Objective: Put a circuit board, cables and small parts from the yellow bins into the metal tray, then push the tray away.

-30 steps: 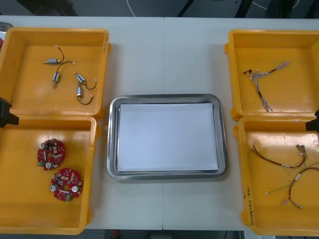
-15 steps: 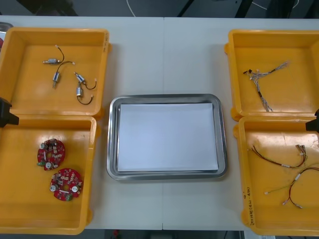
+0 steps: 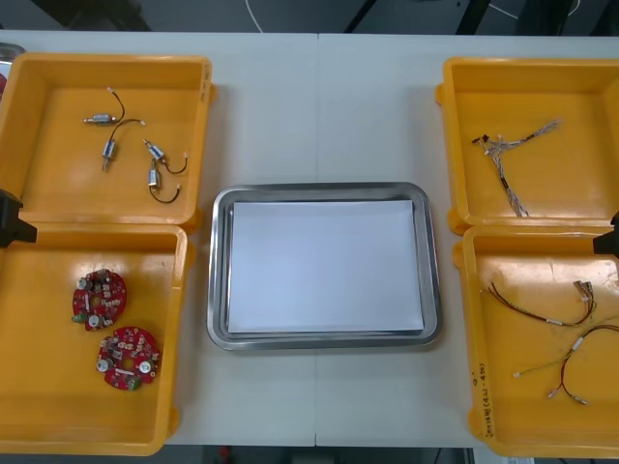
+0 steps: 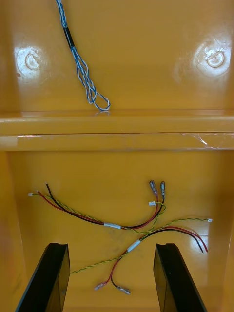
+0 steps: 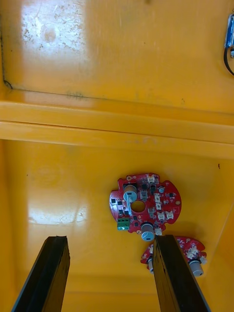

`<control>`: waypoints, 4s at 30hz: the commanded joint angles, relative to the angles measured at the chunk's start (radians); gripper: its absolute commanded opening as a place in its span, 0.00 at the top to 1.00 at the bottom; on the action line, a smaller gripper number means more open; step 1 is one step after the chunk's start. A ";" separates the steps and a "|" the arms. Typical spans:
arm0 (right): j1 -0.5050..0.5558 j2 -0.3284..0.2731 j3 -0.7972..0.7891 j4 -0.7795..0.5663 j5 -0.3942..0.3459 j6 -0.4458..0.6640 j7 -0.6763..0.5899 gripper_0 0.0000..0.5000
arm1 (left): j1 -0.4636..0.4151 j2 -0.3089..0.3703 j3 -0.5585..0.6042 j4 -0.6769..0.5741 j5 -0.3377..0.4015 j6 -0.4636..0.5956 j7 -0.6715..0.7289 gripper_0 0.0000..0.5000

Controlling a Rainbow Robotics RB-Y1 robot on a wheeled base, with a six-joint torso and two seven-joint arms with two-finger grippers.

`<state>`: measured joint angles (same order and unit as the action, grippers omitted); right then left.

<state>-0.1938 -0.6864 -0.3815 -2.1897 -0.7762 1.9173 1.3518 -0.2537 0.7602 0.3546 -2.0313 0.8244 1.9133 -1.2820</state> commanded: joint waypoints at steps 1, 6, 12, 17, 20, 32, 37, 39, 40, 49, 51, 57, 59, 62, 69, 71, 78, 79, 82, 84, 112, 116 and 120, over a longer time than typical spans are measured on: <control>0.004 -0.032 -0.027 -0.007 -0.003 0.003 -0.017 0.00 | 0.016 -0.007 0.024 -0.006 0.002 0.007 -0.088 0.00; 0.024 -0.018 -0.030 -0.012 0.006 0.003 -0.019 0.00 | 0.039 -0.045 0.006 0.016 0.006 0.007 -0.086 0.00; 0.100 0.002 -0.013 -0.012 0.035 0.003 -0.028 0.00 | 0.036 -0.041 0.003 0.016 0.015 0.007 -0.076 0.00; 0.139 0.045 -0.014 -0.012 0.072 0.003 -0.039 0.00 | 0.036 -0.042 0.003 0.016 0.018 0.007 -0.023 0.00; 0.145 0.071 -0.020 -0.012 0.097 0.003 -0.046 0.00 | 0.036 -0.047 0.001 0.016 0.025 0.007 0.029 0.00; 0.238 0.154 -0.071 -0.012 0.120 0.003 -0.091 0.00 | 0.040 -0.111 0.001 0.014 0.015 0.007 0.233 0.00; 0.295 0.156 -0.071 -0.012 0.112 -0.049 -0.191 0.00 | 0.063 -0.151 0.000 -0.003 -0.004 0.007 0.337 0.00; 0.304 0.157 -0.063 -0.012 0.110 -0.061 -0.233 0.00 | 0.085 -0.162 -0.005 -0.020 -0.014 0.007 0.375 0.00; 0.304 0.160 -0.062 -0.012 0.110 -0.064 -0.244 0.00 | 0.093 -0.165 -0.006 -0.026 -0.016 0.007 0.383 0.00; 0.306 0.205 -0.037 0.021 0.133 -0.139 -0.362 0.00 | 0.171 -0.179 -0.054 -0.058 -0.050 0.007 0.486 0.00; 0.307 0.208 -0.022 0.047 0.143 -0.178 -0.365 0.00 | 0.179 -0.191 -0.066 -0.058 -0.080 0.007 0.494 0.00; 0.329 0.208 0.012 0.111 0.153 -0.271 -0.368 0.00 | 0.194 -0.211 -0.072 -0.056 -0.106 0.007 0.509 0.00; 0.335 0.208 0.024 0.130 0.160 -0.293 -0.370 0.00 | 0.198 -0.219 -0.072 -0.056 -0.110 0.007 0.517 0.00; 0.338 0.208 0.044 0.153 0.164 -0.317 -0.372 0.00 | 0.206 -0.226 -0.074 -0.056 -0.111 0.007 0.526 0.00; 0.355 0.208 0.096 0.191 0.172 -0.363 -0.381 0.00 | 0.209 -0.239 -0.089 -0.046 -0.120 0.001 0.543 0.00; 0.361 0.208 0.104 0.194 0.173 -0.374 -0.384 0.00 | 0.209 -0.240 -0.097 -0.040 -0.125 -0.007 0.544 0.00; 0.370 0.208 0.116 0.222 0.175 -0.400 -0.384 0.00 | 0.209 -0.240 -0.134 0.005 -0.146 -0.076 0.549 0.00; 0.370 0.208 0.116 0.222 0.175 -0.402 -0.384 0.00 | 0.209 -0.240 -0.137 0.008 -0.148 -0.080 0.549 0.00; 0.376 0.208 0.119 0.222 0.178 -0.408 -0.384 0.00 | 0.209 -0.240 -0.148 0.017 -0.156 -0.096 0.549 0.00; 0.382 0.208 0.125 0.222 0.183 -0.417 -0.384 0.00 | 0.209 -0.240 -0.151 0.025 -0.160 -0.097 0.549 0.00; 0.404 0.208 0.122 0.222 0.186 -0.468 -0.367 1.00 | 0.234 -0.240 -0.198 0.074 -0.198 -0.183 0.549 0.00; 0.393 0.206 0.092 0.200 0.175 -0.462 -0.359 1.00 | 0.234 -0.240 -0.206 0.074 -0.205 -0.191 0.549 0.00; 0.387 0.203 0.046 0.148 0.163 -0.426 -0.344 1.00 | 0.234 -0.240 -0.207 0.074 -0.209 -0.192 0.550 0.00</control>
<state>0.1860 -0.4875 -0.2789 -1.9793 -0.5975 1.4662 0.9960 -0.0458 0.5329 0.1610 -1.9501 0.6293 1.7324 -0.8314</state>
